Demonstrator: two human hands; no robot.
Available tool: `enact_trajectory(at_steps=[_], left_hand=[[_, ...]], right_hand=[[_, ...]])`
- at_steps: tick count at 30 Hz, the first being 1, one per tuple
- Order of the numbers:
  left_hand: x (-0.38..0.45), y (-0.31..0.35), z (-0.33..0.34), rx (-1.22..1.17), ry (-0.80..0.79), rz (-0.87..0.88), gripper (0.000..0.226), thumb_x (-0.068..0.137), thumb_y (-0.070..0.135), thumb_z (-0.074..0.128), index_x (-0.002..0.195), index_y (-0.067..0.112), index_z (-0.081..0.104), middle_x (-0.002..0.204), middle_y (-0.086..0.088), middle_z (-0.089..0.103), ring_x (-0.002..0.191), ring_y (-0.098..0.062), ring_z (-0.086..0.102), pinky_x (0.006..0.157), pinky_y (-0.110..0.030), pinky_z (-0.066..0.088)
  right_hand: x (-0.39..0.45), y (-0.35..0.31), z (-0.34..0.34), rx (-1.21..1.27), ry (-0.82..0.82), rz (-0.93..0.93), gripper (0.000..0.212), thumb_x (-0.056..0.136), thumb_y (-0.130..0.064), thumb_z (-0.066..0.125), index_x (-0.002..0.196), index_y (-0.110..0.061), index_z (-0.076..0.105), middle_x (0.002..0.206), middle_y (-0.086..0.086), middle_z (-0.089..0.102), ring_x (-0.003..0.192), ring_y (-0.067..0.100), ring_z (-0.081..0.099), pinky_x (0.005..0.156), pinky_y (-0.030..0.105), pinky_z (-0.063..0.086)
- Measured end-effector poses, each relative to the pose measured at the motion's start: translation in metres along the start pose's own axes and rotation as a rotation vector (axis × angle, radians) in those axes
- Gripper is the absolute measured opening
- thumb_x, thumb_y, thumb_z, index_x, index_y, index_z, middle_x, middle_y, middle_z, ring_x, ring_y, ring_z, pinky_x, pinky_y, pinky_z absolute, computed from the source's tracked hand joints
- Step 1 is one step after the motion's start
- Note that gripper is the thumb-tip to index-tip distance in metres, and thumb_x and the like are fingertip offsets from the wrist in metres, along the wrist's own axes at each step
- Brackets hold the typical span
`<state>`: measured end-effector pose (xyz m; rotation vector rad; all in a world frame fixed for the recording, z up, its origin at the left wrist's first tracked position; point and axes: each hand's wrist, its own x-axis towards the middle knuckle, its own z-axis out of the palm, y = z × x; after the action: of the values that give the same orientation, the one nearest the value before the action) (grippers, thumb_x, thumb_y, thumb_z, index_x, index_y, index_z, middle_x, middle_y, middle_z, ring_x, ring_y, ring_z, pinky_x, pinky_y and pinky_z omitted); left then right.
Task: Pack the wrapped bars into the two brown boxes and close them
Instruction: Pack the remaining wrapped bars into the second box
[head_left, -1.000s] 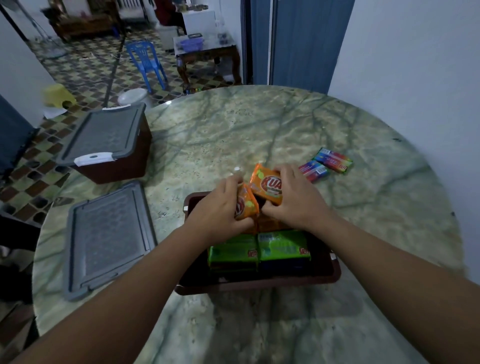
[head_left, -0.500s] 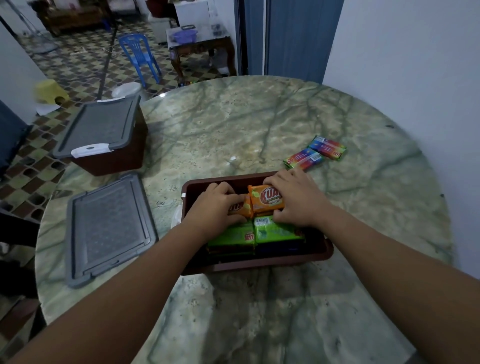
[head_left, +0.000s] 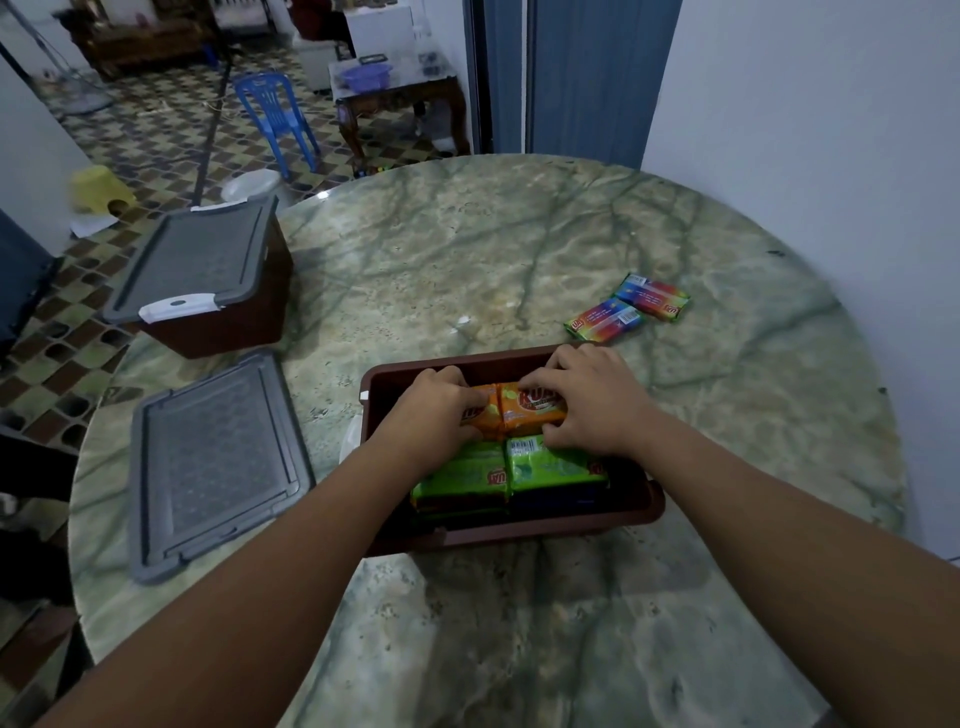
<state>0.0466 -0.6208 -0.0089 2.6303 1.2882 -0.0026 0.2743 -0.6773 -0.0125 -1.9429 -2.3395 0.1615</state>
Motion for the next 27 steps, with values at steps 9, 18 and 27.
enact_trajectory(at_steps=[9,18,27], left_hand=[[0.011,0.009,-0.017,0.028,-0.029,0.035,0.045,0.081,0.070,0.063,0.095,0.029,0.073,0.095,0.002,0.055,0.087,-0.017,0.055,0.075,-0.037,0.053],[0.077,0.068,-0.043,-0.088,0.164,0.027,0.022,0.089,0.038,0.060,0.079,0.019,0.063,0.084,0.000,0.055,0.075,-0.021,0.056,0.067,-0.038,0.051],[0.172,0.125,-0.027,-0.073,0.026,0.031,0.026,0.090,0.044,0.063,0.081,0.020,0.060,0.090,-0.004,0.064,0.085,-0.026,0.060,0.070,-0.033,0.048]], right_hand=[[0.000,0.002,0.002,0.214,0.086,0.021,0.054,0.077,-0.062,0.046,0.121,-0.039,0.068,0.106,-0.012,0.053,0.107,0.014,0.050,0.100,0.038,0.037],[0.011,0.044,-0.011,0.817,0.520,0.414,0.005,0.091,-0.020,0.062,0.092,-0.020,0.067,0.067,-0.002,0.061,0.064,0.011,0.057,0.062,0.028,0.044],[0.028,0.133,0.001,0.649,0.372,0.549,0.027,0.091,-0.019,0.063,0.118,-0.015,0.067,0.088,-0.010,0.060,0.096,0.016,0.060,0.082,0.024,0.040]])
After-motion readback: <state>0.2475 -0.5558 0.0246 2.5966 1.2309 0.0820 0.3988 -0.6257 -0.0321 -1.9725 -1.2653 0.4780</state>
